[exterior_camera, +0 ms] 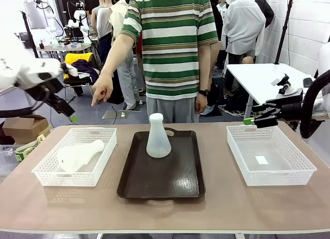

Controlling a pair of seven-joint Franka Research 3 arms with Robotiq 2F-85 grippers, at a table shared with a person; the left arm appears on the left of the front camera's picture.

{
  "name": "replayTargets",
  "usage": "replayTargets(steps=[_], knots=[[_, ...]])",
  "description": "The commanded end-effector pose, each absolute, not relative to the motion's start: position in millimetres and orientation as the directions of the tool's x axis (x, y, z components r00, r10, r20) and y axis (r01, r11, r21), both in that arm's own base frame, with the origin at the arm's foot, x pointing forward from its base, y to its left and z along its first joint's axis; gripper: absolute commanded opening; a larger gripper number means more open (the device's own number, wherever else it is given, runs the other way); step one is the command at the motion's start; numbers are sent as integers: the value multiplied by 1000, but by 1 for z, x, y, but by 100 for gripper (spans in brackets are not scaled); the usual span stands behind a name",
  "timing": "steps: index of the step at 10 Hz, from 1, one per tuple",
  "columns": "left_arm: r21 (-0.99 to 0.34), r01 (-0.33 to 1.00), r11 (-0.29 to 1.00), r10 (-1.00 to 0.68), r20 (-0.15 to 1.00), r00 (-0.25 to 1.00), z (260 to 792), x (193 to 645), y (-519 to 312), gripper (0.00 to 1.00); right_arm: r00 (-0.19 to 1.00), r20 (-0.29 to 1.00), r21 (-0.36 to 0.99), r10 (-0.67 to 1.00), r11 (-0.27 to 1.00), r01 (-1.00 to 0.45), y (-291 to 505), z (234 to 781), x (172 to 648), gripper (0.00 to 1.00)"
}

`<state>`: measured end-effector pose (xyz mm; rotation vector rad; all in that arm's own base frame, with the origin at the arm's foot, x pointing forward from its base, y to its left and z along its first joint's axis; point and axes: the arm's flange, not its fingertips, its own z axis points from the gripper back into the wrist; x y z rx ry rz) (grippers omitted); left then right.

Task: Prepare the laboratory tools.
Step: Pick up the Big flask that the person points to.

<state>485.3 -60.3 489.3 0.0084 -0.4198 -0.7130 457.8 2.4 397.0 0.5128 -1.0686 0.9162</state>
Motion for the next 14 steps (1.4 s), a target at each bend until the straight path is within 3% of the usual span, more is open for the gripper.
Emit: replayTargets(steps=[1, 7, 14], knots=[[230, 622, 748, -663, 263, 701, 477, 513, -74, 100, 183, 901, -71, 394, 550, -832, 2, 397, 458, 100], [177, 614, 770, -637, 146, 757, 385, 571, -97, 100, 183, 901, -71, 394, 550, -832, 2, 397, 458, 100], [56, 604, 795, -605, 134, 785, 342, 593, -95, 100, 183, 901, -71, 394, 550, -832, 2, 397, 458, 100]])
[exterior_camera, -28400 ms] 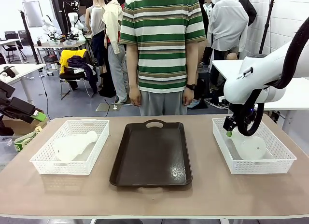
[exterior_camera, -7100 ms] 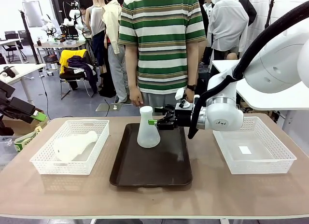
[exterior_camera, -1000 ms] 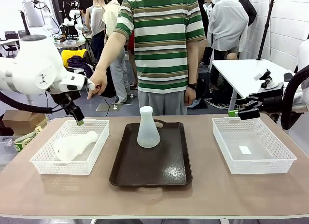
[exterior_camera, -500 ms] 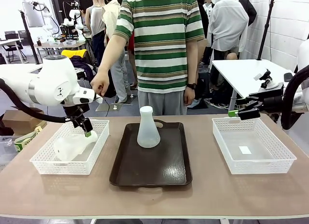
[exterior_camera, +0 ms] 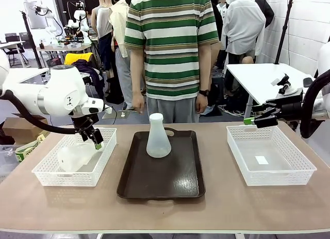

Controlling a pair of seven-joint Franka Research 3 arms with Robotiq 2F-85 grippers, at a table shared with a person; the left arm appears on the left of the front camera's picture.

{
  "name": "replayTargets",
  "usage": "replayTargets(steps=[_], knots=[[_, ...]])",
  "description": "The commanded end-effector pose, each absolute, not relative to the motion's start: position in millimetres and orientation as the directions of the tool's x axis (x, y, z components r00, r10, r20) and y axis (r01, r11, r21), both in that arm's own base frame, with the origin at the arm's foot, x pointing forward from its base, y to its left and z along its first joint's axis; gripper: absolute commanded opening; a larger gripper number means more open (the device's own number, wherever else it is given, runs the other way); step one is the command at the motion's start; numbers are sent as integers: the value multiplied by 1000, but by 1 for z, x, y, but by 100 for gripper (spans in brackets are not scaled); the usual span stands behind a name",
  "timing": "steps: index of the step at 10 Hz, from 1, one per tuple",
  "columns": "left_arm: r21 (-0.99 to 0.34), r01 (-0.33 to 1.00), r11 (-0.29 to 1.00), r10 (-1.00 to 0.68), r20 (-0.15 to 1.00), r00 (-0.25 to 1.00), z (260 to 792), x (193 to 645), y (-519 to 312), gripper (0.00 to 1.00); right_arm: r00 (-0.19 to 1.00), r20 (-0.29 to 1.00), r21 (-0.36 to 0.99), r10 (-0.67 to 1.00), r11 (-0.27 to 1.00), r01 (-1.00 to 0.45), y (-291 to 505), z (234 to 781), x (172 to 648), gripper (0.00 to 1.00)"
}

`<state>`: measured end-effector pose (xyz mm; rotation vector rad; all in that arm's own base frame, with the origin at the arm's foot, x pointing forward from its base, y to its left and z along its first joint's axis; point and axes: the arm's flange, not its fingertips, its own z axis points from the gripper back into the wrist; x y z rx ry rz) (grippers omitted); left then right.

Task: Prepare the laboratory tools.
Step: Pick up the Big flask that the person points to.

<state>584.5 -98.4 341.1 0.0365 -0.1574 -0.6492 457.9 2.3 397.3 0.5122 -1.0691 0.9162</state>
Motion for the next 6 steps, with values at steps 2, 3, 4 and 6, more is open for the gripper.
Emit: replayTargets(steps=[2, 3, 4, 6], knots=[[47, 604, 796, -605, 113, 788, 336, 595, -96, 100, 183, 901, -71, 394, 550, -832, 2, 397, 458, 100], [41, 606, 794, -607, 110, 787, 332, 597, -96, 100, 183, 901, -71, 394, 550, -832, 2, 397, 458, 100], [32, 614, 789, -614, 107, 782, 329, 599, -97, 100, 183, 901, -71, 394, 550, -832, 2, 397, 458, 100], [27, 629, 777, -628, 100, 771, 327, 599, -99, 97, 183, 901, -71, 394, 550, -832, 2, 397, 458, 100]])
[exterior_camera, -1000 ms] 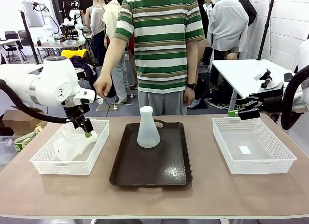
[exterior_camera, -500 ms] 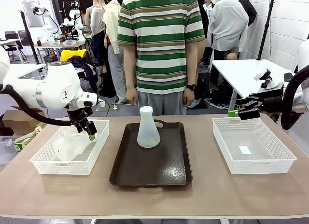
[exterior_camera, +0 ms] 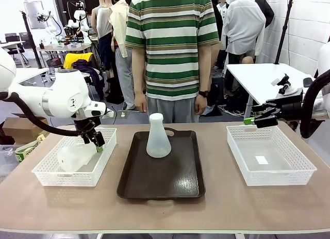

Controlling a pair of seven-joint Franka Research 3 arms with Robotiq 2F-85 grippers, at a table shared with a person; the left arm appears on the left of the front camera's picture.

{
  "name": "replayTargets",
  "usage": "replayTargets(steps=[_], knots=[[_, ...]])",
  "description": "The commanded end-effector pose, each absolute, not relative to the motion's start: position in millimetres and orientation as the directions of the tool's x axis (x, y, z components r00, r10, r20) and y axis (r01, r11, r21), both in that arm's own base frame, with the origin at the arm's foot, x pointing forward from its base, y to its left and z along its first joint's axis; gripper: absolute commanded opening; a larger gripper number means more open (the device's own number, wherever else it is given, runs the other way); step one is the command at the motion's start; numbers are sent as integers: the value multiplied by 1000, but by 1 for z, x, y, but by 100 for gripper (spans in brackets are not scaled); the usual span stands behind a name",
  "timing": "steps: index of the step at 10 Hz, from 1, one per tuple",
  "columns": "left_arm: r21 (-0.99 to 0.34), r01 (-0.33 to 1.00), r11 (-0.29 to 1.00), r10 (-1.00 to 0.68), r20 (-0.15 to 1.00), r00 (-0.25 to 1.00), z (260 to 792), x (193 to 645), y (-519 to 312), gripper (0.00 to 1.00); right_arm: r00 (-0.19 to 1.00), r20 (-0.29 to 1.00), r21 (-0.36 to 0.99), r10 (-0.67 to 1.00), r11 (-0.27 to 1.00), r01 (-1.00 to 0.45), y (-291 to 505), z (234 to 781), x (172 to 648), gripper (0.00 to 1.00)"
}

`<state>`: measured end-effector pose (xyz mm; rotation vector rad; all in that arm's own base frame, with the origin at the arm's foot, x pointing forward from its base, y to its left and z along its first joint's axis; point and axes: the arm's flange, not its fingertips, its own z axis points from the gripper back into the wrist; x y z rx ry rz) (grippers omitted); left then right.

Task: Prepare the laboratory tools.
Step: Pick up the Big flask that the person points to.

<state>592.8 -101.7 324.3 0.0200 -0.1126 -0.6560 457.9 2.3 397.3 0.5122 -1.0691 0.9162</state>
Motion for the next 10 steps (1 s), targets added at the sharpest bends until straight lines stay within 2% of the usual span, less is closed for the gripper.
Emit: replayTargets(steps=[1, 5, 6, 10], knots=[[34, 640, 768, -640, 101, 762, 327, 600, -100, 79, 183, 901, -71, 394, 550, -832, 2, 397, 458, 100], [13, 657, 754, -656, 85, 750, 327, 601, -102, 5, 183, 901, -71, 394, 550, -832, 2, 397, 458, 100], [14, 657, 754, -655, 84, 751, 327, 601, -103, 0, 183, 901, -71, 394, 550, -832, 2, 397, 458, 100], [9, 654, 757, -652, 87, 753, 330, 599, -103, 0, 183, 901, -71, 394, 550, -832, 2, 397, 458, 100]])
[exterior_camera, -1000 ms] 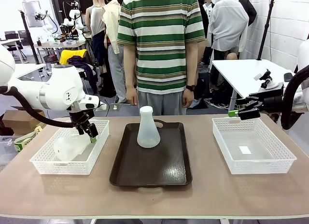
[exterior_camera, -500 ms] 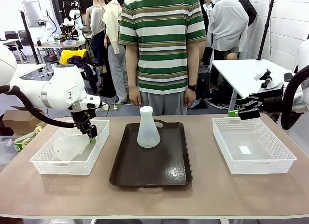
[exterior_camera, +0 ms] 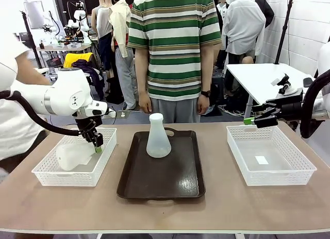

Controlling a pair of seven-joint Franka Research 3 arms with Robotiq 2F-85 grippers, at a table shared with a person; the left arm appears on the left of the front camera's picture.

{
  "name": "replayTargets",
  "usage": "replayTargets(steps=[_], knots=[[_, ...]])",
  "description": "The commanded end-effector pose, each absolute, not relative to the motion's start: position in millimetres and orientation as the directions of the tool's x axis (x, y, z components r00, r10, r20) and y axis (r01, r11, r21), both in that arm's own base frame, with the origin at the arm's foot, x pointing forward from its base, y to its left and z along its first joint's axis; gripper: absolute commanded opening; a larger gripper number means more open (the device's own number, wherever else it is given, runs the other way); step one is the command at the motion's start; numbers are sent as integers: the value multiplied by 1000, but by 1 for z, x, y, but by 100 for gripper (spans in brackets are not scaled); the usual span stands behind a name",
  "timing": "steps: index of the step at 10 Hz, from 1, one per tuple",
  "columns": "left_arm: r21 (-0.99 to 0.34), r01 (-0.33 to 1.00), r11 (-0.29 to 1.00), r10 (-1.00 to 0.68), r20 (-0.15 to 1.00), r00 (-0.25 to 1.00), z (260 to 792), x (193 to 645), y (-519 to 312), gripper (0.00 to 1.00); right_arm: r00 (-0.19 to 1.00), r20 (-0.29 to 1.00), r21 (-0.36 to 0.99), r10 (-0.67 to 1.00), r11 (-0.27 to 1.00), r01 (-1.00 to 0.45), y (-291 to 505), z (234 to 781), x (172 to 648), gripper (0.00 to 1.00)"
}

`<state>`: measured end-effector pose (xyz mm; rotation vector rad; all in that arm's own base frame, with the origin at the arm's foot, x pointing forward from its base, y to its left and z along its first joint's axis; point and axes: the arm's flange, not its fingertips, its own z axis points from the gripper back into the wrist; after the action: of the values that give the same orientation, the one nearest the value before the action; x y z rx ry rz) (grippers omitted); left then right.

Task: Prepare the laboratory tools.
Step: Pick up the Big flask that the person points to.

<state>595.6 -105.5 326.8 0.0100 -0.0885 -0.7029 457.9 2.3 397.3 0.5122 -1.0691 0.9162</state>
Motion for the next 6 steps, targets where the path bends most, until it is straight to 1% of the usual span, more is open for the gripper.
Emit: replayTargets(steps=[1, 2, 3, 6], knots=[[2, 639, 769, -637, 91, 765, 332, 596, -103, 0, 183, 901, -71, 394, 550, -832, 2, 397, 458, 100], [-29, 605, 795, -603, 60, 795, 337, 587, -97, 0, 183, 901, -71, 394, 550, -832, 2, 397, 458, 100], [33, 640, 768, -640, 82, 764, 327, 596, -105, 0, 183, 901, -71, 394, 550, -832, 2, 397, 458, 100], [33, 640, 768, -640, 82, 764, 327, 596, -105, 0, 183, 901, -71, 394, 550, -832, 2, 397, 458, 100]])
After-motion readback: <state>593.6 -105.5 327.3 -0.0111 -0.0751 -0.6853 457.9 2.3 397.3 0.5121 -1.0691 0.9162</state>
